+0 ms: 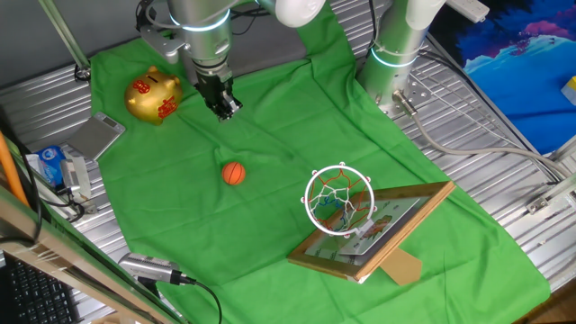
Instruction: Grab a basketball, release it and shoot it into the basket
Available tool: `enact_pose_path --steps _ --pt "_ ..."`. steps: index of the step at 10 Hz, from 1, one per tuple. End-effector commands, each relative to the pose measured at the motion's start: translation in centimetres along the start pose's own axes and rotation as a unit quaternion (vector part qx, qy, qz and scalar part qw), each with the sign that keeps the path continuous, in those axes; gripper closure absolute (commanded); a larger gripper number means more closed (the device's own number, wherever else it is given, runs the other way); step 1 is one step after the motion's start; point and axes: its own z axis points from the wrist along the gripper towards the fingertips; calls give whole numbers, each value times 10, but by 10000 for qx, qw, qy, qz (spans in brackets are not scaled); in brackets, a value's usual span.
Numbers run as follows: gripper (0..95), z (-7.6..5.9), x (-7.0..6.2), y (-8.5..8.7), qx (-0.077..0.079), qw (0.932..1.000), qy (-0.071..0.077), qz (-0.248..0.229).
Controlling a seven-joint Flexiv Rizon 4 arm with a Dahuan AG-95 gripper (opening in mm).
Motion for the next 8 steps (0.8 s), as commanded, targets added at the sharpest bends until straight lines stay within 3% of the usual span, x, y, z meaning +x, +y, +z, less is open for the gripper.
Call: enact_pose_path --steps 1,8 --pt "950 0 0 0 6 10000 1 -2" --pt "950 0 0 0 13 10000 4 -37"
